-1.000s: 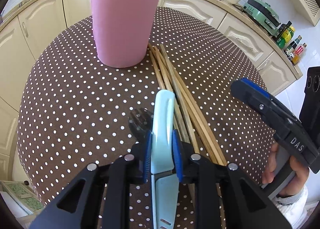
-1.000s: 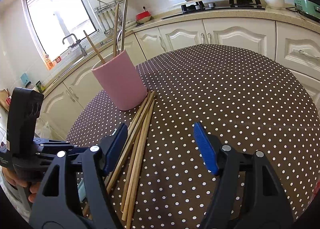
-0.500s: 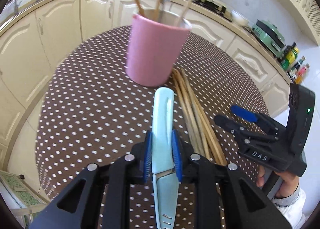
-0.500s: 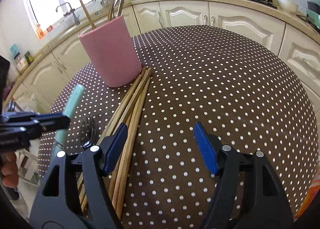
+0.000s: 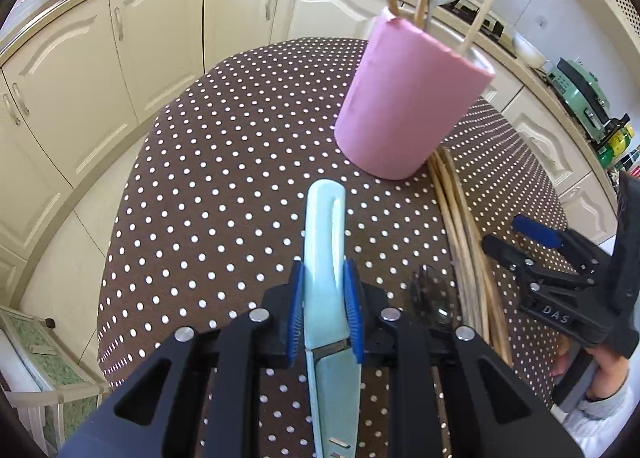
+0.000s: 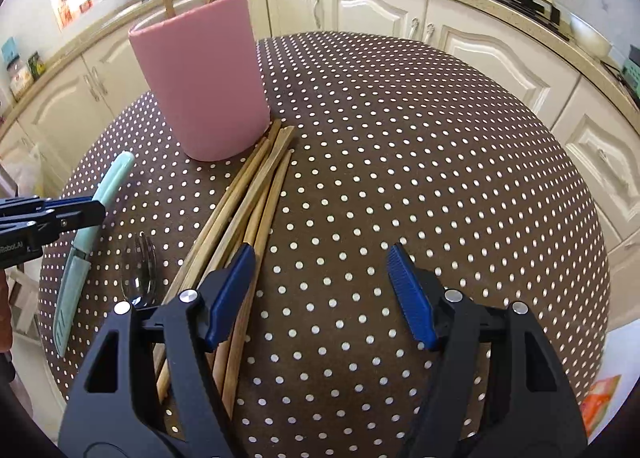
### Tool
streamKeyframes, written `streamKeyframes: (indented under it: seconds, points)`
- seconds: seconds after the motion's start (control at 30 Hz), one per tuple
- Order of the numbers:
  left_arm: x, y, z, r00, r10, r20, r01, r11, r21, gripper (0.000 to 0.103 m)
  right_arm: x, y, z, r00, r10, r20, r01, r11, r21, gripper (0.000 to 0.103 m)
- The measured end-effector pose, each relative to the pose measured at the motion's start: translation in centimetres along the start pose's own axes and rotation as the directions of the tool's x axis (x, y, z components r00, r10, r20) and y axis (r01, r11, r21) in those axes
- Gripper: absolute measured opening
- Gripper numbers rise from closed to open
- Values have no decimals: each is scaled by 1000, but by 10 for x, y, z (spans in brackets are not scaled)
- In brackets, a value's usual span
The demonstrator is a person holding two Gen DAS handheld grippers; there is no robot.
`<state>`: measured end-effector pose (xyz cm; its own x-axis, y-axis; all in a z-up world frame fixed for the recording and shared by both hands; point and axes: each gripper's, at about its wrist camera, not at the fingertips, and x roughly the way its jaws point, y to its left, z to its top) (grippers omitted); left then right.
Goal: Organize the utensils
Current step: 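Grasp the light-blue knife with the left tool while the right tool grasps a chopstick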
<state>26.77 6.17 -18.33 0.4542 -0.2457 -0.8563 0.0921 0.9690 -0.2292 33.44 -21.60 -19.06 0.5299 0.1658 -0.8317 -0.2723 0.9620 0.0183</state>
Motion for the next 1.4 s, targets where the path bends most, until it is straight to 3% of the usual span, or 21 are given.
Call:
streamKeyframes:
  seconds: [0.3,0.4,0.47,0.5,0.67,1.0,1.17,1.4]
  points:
    - [14,-12,18,999,46,-29,-46,999,12,19,26,7,36,985,41,-169,-51,997,-54,66]
    - [19,-14,24,998,52,-37,-51,999,14,20,33,6,47,981,20,-194,-36,996,-80,56]
    - [20,-15,27,998,54,-42,-53,998,16,20,34,4,51,979,24,-200,-41,996,-81,39]
    - [21,-14,29,998,54,-44,-54,998,16,20,35,1,53,978,38,-204,-52,996,-65,36]
    - [25,-11,32,998,51,-48,-51,999,13,20,34,-22,56,970,153,-187,-148,988,42,38]
    - [26,-11,34,997,53,-47,-52,999,10,20,34,-40,43,974,107,-200,-106,994,19,39]
    - [26,-12,33,998,56,-43,-56,998,12,20,35,-20,35,971,121,-207,-123,992,2,28]
    - [26,-10,33,998,42,-43,-42,999,2,20,29,-27,34,969,126,-214,-124,992,21,27]
